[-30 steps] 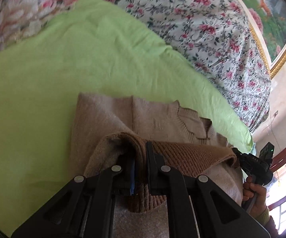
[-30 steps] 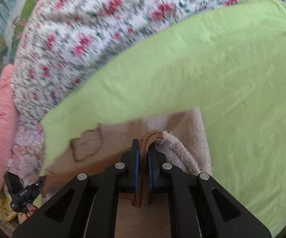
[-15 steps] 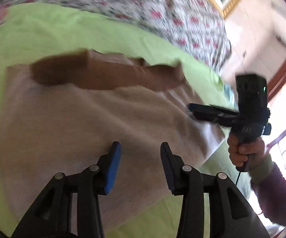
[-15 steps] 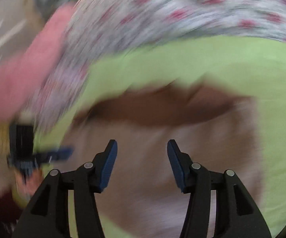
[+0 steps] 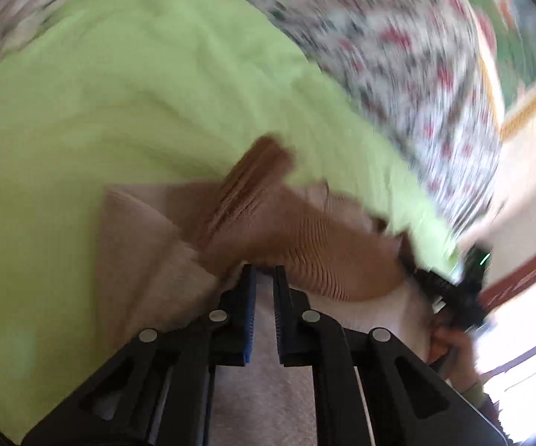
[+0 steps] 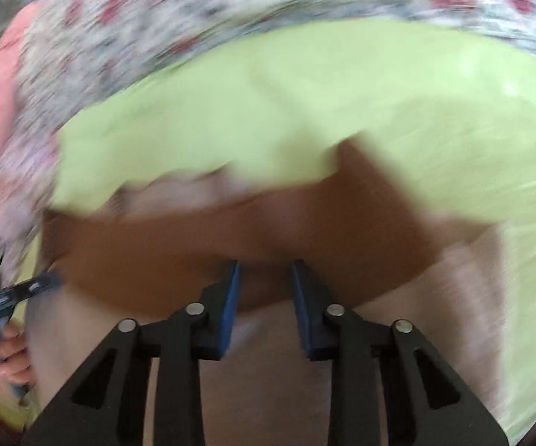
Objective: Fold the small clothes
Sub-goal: 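Fold the hem over toward the collar with both tools and release, then withdraw both open tools from the folded sweater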
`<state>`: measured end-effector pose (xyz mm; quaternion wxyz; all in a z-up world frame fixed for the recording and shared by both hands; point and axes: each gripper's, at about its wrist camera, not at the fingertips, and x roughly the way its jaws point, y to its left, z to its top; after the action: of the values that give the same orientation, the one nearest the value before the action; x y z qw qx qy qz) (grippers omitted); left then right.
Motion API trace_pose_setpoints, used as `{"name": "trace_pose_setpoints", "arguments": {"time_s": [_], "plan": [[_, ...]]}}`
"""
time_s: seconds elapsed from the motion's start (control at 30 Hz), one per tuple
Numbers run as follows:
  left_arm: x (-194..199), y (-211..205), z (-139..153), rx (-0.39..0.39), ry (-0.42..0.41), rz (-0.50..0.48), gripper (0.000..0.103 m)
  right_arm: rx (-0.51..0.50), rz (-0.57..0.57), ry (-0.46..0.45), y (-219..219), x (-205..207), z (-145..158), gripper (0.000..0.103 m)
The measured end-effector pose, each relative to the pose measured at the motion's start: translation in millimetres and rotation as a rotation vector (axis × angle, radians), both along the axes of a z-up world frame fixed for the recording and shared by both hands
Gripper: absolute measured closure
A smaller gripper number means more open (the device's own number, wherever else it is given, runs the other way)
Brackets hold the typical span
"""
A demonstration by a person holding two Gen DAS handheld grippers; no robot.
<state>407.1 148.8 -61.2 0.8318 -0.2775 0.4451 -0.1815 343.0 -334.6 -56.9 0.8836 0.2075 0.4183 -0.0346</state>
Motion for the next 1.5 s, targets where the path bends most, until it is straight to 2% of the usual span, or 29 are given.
{"name": "trace_pose_setpoints", "arguments": {"time_s": [0.07, 0.1, 0.17, 0.3, 0.37, 0.43, 0.53, 0.63, 0.7, 0.8, 0.93, 1.07, 1.1, 1.17, 1.27, 1.5], "plan": [[-8, 18, -1, 0.034, -0.001, 0.102, 0.094, 0.169, -0.104, -0.042, -30, -10, -3, 0.077], [-10, 22, -2, -0.004, 0.003, 0.105, 0.094, 0.213, -0.154, -0.057, -41, -18, -3, 0.079], [-18, 28, -4, -0.032, 0.01, 0.125, 0.094, 0.203, -0.168, -0.083, -43, -31, 5, 0.078], [-50, 28, 9, 0.052, 0.003, 0.138, 0.09, 0.175, -0.114, -0.123, -29, -67, 26, 0.076], [-70, 21, 18, 0.079, -0.011, 0.119, 0.088, 0.191, -0.057, -0.142, -22, -95, 35, 0.076], [-90, 6, 26, 0.084, -0.037, 0.077, 0.088, 0.166, -0.015, -0.125, -12, -122, 37, 0.075], [-124, -13, 31, 0.095, -0.057, 0.025, 0.085, 0.147, 0.006, -0.088, -6, -152, 31, 0.075], [-151, -20, 23, 0.146, -0.045, 0.01, 0.076, 0.101, -0.048, -0.032, -12, -178, 13, 0.075], [-159, -19, 12, 0.195, -0.01, 0.02, 0.077, 0.149, -0.073, -0.032, -24, -193, 3, 0.075], [-177, -2, 7, 0.15, 0.012, 0.042, 0.077, 0.194, -0.12, -0.052, -37, -211, 4, 0.076], [-204, 4, 15, 0.15, 0.021, 0.06, 0.075, 0.183, -0.167, -0.06, -34, -232, 13, 0.075], [-235, 2, 24, 0.106, 0.025, 0.084, 0.056, 0.207, -0.142, -0.078, -15, -253, 22, 0.074], [-242, 1, 25, 0.098, 0.026, 0.089, 0.055, 0.208, -0.126, -0.085, -7, -256, 25, 0.074], [-253, -3, 25, 0.075, 0.037, 0.09, 0.055, 0.207, -0.103, -0.098, 5, -263, 29, 0.072], [-270, -11, 24, 0.064, 0.055, 0.093, 0.055, 0.18, -0.078, -0.12, 27, -275, 36, 0.057], [-285, -27, 16, 0.046, 0.092, 0.097, 0.055, 0.167, -0.006, -0.134, 60, -291, 35, 0.056]]}}
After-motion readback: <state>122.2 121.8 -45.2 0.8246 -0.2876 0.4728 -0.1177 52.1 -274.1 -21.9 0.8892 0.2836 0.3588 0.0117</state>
